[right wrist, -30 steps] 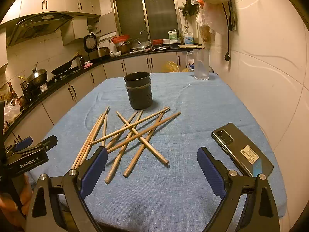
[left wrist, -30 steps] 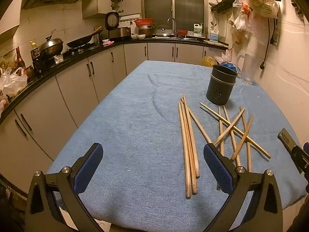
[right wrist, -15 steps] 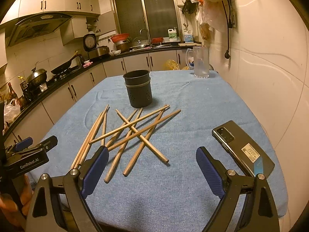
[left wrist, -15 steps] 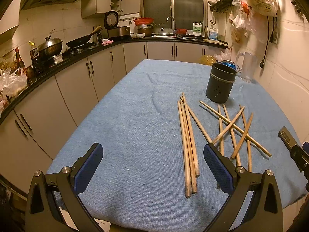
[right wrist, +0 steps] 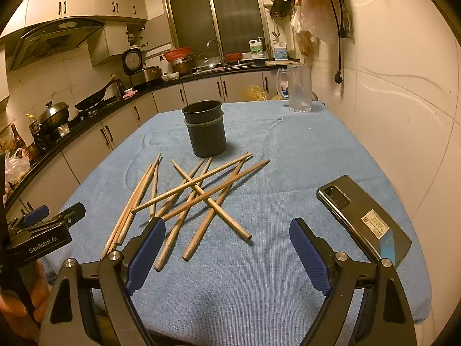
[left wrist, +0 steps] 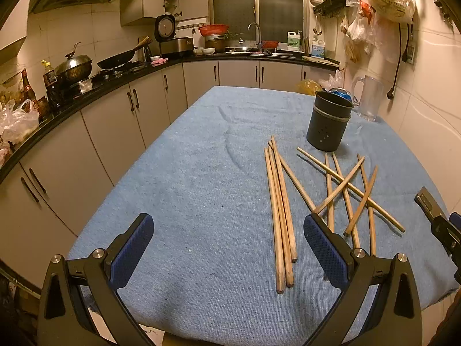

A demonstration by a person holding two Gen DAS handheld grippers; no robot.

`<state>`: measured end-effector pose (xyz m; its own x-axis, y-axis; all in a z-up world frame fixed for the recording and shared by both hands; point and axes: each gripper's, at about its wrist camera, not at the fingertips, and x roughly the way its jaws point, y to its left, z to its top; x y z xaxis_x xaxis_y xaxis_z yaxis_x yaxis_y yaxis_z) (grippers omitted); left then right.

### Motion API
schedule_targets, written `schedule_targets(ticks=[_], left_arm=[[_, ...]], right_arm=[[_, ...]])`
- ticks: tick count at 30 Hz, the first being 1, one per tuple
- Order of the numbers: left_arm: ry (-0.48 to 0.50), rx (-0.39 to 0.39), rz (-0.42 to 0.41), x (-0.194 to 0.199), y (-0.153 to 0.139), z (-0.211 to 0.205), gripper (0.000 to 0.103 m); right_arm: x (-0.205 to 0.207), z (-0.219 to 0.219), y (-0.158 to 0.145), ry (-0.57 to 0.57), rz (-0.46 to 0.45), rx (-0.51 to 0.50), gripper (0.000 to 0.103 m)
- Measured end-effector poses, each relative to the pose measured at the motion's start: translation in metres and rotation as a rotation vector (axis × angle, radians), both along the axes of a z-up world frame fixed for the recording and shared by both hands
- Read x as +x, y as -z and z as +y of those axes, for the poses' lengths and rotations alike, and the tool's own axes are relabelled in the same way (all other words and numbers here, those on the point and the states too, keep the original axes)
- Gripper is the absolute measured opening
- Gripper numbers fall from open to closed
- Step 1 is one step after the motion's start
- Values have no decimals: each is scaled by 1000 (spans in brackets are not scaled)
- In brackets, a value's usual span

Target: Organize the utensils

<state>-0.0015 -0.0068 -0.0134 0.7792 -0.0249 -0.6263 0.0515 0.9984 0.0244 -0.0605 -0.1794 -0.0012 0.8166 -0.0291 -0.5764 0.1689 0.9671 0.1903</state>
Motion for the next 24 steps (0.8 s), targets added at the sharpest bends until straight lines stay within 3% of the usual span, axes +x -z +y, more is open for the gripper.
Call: schedule_targets(ticks=[24], left_arm=[[21, -1, 21, 0, 2, 0, 103]], right_arm=[[5, -4, 6, 20, 43, 11, 84]])
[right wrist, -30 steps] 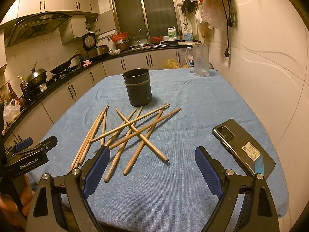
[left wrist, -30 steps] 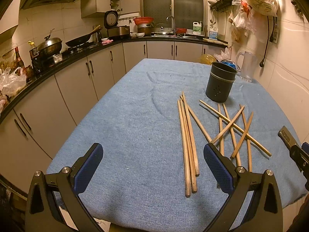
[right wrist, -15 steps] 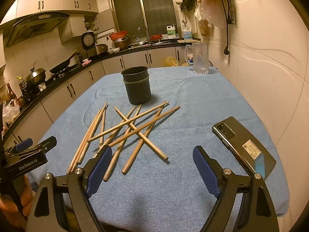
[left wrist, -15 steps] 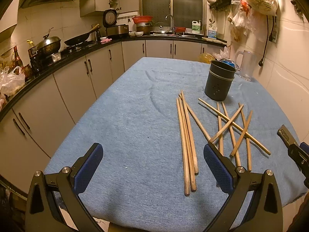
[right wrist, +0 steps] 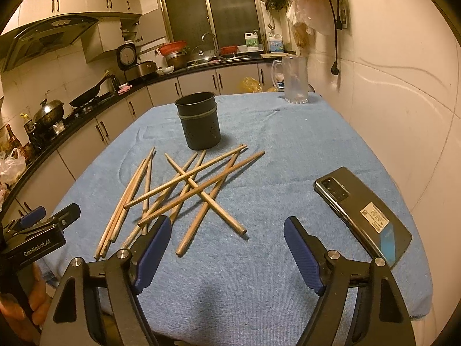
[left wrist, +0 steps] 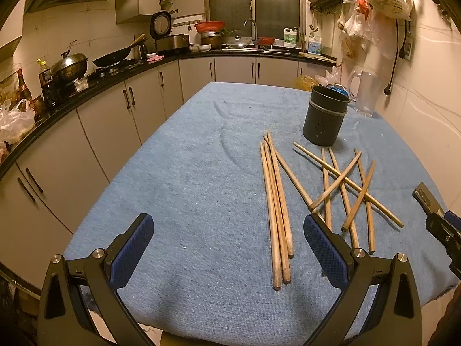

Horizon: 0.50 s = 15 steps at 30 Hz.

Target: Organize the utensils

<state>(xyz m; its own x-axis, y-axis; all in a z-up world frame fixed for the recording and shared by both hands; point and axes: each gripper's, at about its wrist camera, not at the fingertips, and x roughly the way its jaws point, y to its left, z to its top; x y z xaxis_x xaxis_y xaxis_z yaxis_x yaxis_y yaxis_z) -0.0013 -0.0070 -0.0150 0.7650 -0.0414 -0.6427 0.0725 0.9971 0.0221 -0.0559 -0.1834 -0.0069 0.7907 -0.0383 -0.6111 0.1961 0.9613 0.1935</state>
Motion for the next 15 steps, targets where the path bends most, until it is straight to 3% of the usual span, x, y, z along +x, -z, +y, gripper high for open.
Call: schedule_targets(ticks=[15], left_arm=[[9, 4, 7, 0, 3, -3, 103]], right_arm=[[7, -1, 8, -4, 40, 10, 81]])
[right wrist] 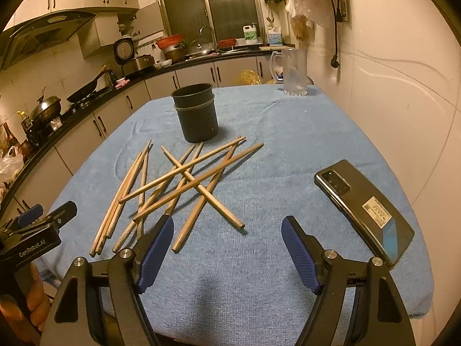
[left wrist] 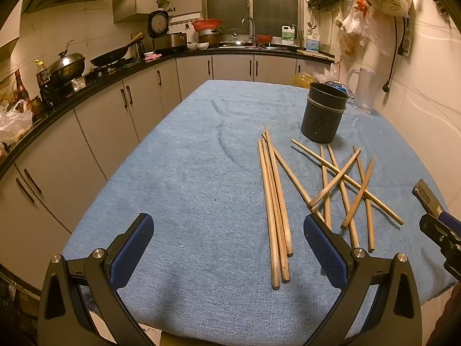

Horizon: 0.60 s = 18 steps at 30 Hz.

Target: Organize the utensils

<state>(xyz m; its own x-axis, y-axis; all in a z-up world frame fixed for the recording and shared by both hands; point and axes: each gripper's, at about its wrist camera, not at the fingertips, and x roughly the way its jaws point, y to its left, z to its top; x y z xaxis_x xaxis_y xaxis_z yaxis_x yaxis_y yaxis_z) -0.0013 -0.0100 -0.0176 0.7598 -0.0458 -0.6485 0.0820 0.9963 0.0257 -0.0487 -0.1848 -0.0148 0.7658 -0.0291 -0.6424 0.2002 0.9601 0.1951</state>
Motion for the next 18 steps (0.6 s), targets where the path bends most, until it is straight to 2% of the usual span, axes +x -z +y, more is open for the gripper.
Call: schedule_targets(ticks=[3, 8, 12, 13, 15, 18], left_arm=[[7, 1, 6, 2, 1, 1, 103], [52, -7, 25, 12, -3, -1, 103], [127, -8, 51, 26, -13, -7, 101], [163, -16, 68, 32, -17, -10, 98], [200, -23, 91, 43, -22, -17, 81], [265, -37, 144, 64, -30, -32, 65]], right_arm=[[1, -1, 2, 1, 6, 5, 81], [7, -12, -1, -1, 15, 51, 73], [22, -30, -5, -27, 48, 143, 61], [27, -35, -6, -32, 62, 175, 54], [38, -44, -6, -40, 94, 231, 50], [58, -58, -6, -46, 138, 304, 36]])
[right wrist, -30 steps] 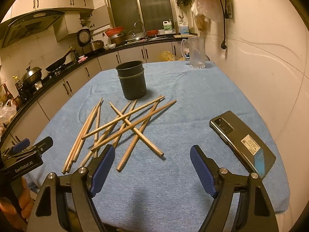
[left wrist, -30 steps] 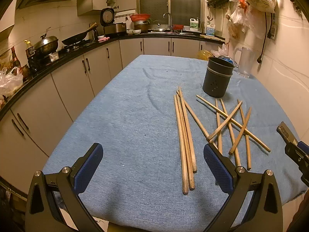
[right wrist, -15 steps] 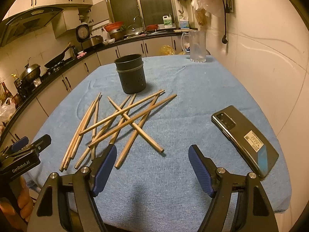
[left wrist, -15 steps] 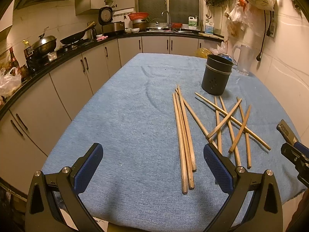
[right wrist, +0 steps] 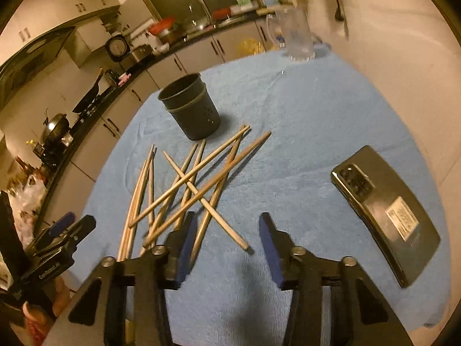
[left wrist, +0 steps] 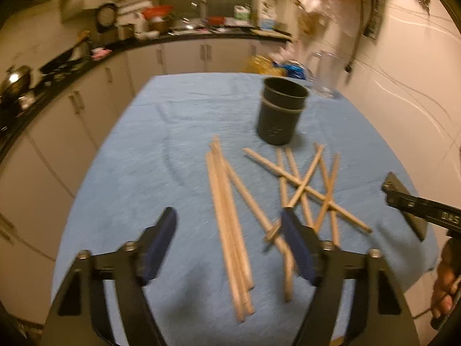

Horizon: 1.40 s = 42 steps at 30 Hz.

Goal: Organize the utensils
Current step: 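Close the left tool on a wooden chopstick while the right tool grasps another chopstick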

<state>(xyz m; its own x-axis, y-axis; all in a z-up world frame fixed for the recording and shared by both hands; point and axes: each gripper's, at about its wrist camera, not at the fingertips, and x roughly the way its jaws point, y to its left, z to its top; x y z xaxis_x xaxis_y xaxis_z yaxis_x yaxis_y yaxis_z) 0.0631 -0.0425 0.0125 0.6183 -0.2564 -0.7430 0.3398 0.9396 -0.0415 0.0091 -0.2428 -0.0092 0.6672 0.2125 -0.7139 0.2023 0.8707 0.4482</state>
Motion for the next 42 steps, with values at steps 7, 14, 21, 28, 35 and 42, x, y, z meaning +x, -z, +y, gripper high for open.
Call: schedule_targets(ticks=[7, 14, 21, 28, 35, 42], left_arm=[[163, 15, 113, 47, -12, -56, 44], [280, 108, 203, 79, 11, -128, 40], [273, 217, 238, 94, 39, -167, 33], [252, 237, 273, 111, 50, -179, 17], [287, 233, 279, 107, 51, -184, 17], [301, 209, 281, 105, 47, -178, 17]], right_arm=[[11, -19, -2, 55, 1, 74, 35], [10, -38, 5, 78, 4, 113, 35], [12, -50, 10, 64, 0, 127, 35], [19, -58, 18, 49, 7, 161, 35], [20, -64, 19, 71, 17, 163, 35], [21, -64, 18, 85, 23, 159, 36]])
